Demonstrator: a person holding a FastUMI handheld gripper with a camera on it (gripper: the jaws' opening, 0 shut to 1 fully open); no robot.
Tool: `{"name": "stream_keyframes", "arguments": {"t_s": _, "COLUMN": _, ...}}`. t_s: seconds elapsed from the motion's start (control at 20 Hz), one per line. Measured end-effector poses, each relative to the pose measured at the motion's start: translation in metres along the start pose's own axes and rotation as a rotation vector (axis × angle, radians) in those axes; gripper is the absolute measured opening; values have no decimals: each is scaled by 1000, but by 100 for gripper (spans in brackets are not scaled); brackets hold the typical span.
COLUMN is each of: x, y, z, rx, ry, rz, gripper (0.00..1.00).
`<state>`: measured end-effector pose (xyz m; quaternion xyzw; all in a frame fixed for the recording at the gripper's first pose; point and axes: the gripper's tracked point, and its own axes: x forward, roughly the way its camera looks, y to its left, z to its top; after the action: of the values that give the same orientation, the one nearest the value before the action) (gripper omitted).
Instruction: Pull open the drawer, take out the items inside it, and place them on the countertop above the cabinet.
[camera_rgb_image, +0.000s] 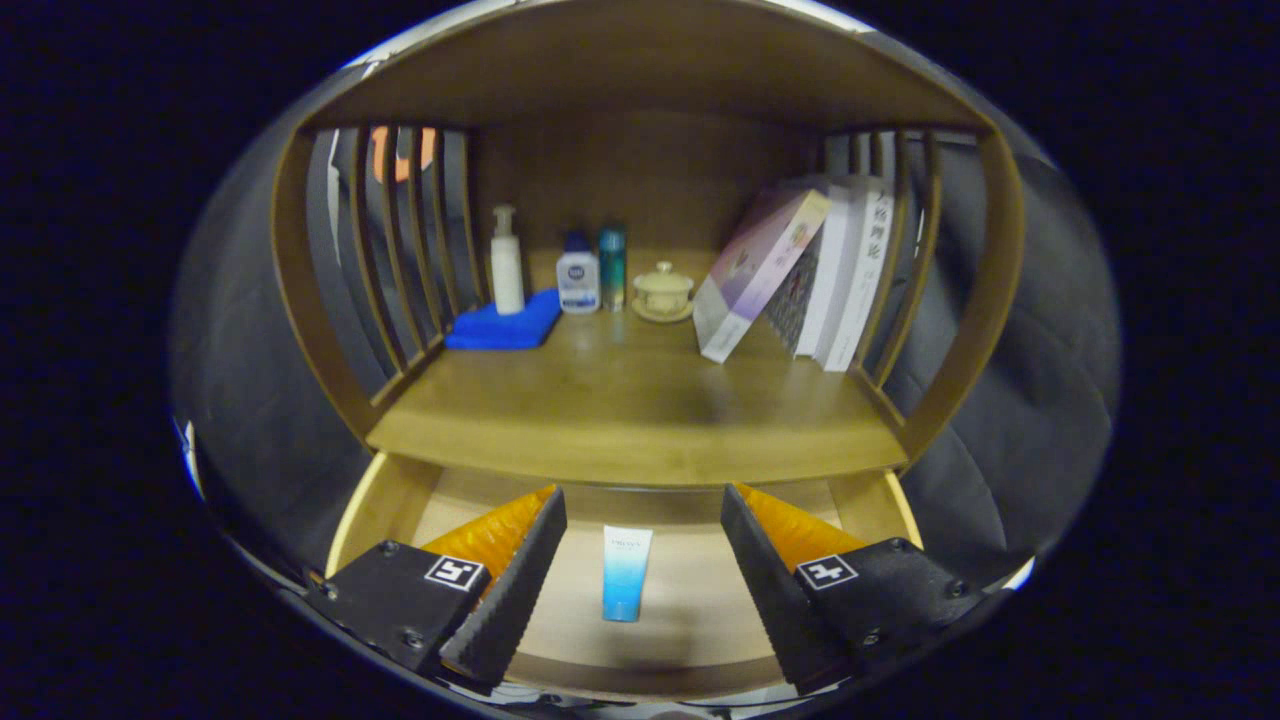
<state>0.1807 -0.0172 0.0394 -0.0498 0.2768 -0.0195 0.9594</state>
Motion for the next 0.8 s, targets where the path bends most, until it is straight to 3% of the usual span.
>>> {"name": "stream_keyframes", "arguments": {"t_s": 0.25, "x": 51, "y": 15, "z": -41, "rx": -65, "ry": 224, "rz": -19, "gripper": 97}}
{"name": "stream_keyframes", "arguments": {"t_s": 0.4, "x": 68, "y": 19, "z": -66, "rx": -42, "ry": 348, "rz": -24, "gripper": 96}}
{"name": "stream_keyframes", "arguments": {"t_s": 0.8, "x": 87, "y": 24, "z": -113, "rx": 16, "ry": 572, "rz": -29, "gripper": 79}}
